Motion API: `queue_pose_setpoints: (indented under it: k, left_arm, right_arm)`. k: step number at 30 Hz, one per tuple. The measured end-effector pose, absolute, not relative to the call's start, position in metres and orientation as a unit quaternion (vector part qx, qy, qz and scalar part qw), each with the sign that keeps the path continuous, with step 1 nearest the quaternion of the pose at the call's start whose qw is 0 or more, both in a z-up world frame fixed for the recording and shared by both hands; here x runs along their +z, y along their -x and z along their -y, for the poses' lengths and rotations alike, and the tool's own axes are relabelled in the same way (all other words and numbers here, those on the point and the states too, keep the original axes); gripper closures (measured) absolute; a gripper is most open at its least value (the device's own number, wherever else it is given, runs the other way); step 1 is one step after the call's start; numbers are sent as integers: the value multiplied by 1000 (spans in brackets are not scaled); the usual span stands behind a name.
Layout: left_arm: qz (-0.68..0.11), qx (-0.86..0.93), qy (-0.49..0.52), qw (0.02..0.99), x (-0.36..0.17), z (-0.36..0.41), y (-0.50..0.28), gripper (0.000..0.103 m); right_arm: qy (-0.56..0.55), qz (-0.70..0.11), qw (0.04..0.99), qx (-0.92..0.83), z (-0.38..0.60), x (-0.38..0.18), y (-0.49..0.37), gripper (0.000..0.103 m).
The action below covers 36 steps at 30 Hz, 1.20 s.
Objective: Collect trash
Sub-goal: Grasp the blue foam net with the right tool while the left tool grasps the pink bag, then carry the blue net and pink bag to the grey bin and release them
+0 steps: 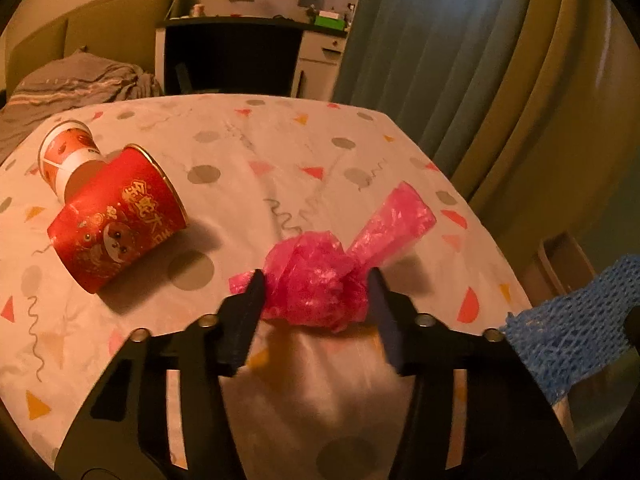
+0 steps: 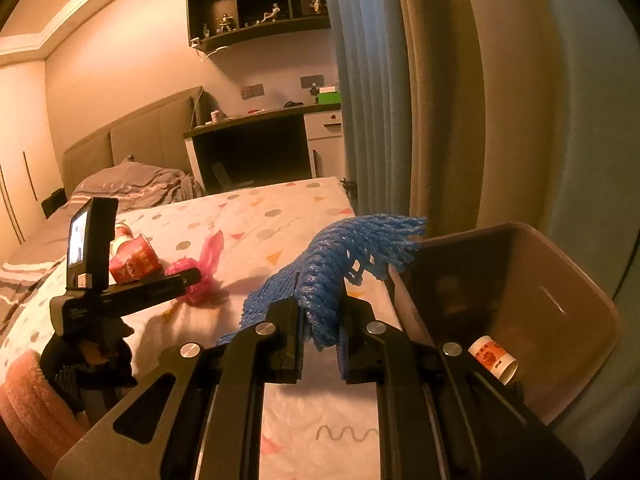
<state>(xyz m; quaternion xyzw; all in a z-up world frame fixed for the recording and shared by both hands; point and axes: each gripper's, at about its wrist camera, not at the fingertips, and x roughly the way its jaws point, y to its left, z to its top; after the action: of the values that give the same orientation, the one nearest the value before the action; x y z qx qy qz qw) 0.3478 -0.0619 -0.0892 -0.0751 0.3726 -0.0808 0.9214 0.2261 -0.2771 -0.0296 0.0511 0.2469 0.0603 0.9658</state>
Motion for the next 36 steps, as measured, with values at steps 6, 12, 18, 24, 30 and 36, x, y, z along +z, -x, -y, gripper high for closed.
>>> queue_pose_setpoints:
  k: [6, 12, 18, 24, 30, 36]
  left_arm:
    - [-361, -74, 48, 929, -86, 71, -336, 70]
    - [-343, -80, 42, 935, -72, 75, -317, 71]
    - [-313, -95, 27, 945, -47, 89, -285, 71]
    - [-290, -117, 19, 950, -24, 109, -257, 71]
    - [-269, -158, 7, 950, -5, 147, -242, 71]
    - [-257, -197, -6, 946, 5, 191, -236, 71]
  right_arm:
    - [-62, -242, 967, 49, 286, -27, -223, 90]
    - [-66, -234, 969, 39, 293, -20, -215, 90]
    - [-69, -224, 972, 29, 300, -14, -206, 90]
    - [-74, -213, 974, 10, 316, -8, -191, 90]
    - [-77, -198, 977, -19, 336, 0, -175, 90]
    - [-85, -192, 976, -53, 364, -1, -168, 90]
